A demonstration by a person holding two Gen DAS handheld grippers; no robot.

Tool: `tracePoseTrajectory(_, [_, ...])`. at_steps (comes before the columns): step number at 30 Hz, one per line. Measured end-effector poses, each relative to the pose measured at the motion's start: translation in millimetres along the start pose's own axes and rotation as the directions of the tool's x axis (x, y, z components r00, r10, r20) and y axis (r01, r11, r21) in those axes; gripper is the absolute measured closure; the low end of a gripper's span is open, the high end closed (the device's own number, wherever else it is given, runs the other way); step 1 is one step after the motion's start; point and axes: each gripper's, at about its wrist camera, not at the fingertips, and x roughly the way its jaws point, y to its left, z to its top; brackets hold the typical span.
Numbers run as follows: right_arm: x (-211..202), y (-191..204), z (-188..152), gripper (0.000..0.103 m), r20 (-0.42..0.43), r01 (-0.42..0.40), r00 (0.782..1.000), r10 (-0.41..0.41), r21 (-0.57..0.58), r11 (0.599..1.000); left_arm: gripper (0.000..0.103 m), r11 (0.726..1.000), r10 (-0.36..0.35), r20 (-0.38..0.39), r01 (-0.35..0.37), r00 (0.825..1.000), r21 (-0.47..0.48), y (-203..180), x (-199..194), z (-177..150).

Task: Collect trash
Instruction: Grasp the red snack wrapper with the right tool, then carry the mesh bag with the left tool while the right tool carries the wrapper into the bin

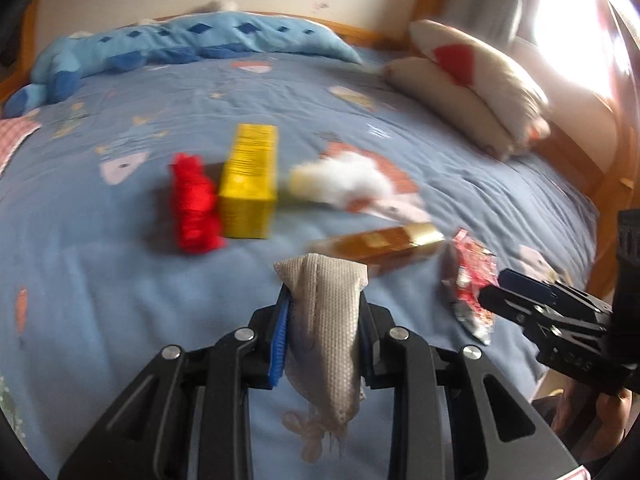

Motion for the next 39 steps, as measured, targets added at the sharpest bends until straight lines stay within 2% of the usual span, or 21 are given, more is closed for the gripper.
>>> tracePoseTrajectory(2, [1.2,-11.9,0.0,0.051,-0.007,0.021,1.000,-0.021,0.032,0.999,0.074,1.000,-0.021,-0.013,0.021,1.000,0.013,-13.7,7.9,-0.7])
tracePoseTrajectory(5, [10.6,-31.1,2.2,0.042,-0.030,0.037,0.999,-0.034,0.116,0.993,0.074,0.999,-0.042,-0.028,0.042,0.999,0.025,-26.4,16.4,-1.3])
tracePoseTrajectory(7, [18.9,-38.3,4.0,0.032,-0.045,0.054,0.998,-0.047,0.158,0.986,0.074,0.998,-0.049,-0.032,0.050,0.998,0.033,-32.5,19.6,-0.1])
tracePoseTrajectory(8, [22.5,-39.9,5.3,0.030,-0.049,0.062,0.997,-0.054,0.169,0.984,0.074,0.998,-0.052,-0.034,0.053,0.998,0.038,-35.6,20.6,0.4])
tracePoseTrajectory(10, [32.8,-43.0,7.7,0.019,-0.066,0.083,0.995,-0.071,0.197,0.977,0.074,0.997,-0.054,-0.035,0.055,0.998,0.048,-40.4,21.7,1.6])
tracePoseTrajectory(13, [45.0,-43.6,9.7,0.015,-0.087,0.092,0.994,-0.073,0.239,0.967,0.074,0.997,-0.050,-0.040,0.052,0.998,0.060,-42.6,23.4,2.4])
tracePoseTrajectory(16, [55.8,-35.7,12.9,0.012,-0.101,0.124,0.989,-0.104,0.214,0.969,0.074,0.997,-0.045,-0.049,0.048,0.998,0.059,-39.8,25.9,2.8])
tracePoseTrajectory(19, [60.2,-32.1,13.1,0.020,-0.093,0.142,0.988,-0.126,0.193,0.971,0.074,0.998,-0.041,-0.055,0.044,0.998,0.055,-37.7,28.7,2.8])
tracePoseTrajectory(20, [61.1,-31.6,12.3,0.026,-0.091,0.137,0.988,-0.122,0.186,0.973,0.074,0.998,-0.039,-0.056,0.042,0.998,0.056,-37.0,29.3,2.8])
tracePoseTrajectory(22, [59.6,-29.1,10.9,0.057,-0.073,0.085,0.995,-0.074,0.166,0.982,0.074,0.998,-0.039,-0.059,0.042,0.997,0.054,-36.5,31.1,2.6])
tracePoseTrajectory(26, [52.4,-24.7,9.7,0.076,-0.043,0.042,0.998,-0.037,0.129,0.991,0.074,0.998,-0.044,-0.061,0.047,0.997,0.046,-38.8,32.7,2.8])
tracePoseTrajectory(28, [42.3,-26.3,7.9,0.088,-0.017,0.015,1.000,-0.013,0.132,0.991,0.074,0.998,-0.046,-0.059,0.049,0.997,0.047,-41.6,30.5,2.8])
tracePoseTrajectory(32, [14.8,-29.0,3.9,0.090,0.033,-0.033,0.999,0.029,0.129,0.991,0.074,0.996,-0.064,-0.048,0.067,0.997,0.057,-52.3,20.7,2.3])
tracePoseTrajectory(39, [-39.9,-28.6,-10.0,0.091,0.082,-0.049,0.996,0.042,0.081,0.995,0.074,0.990,-0.106,-0.030,0.108,0.994,0.095,-87.3,0.1,-3.6])
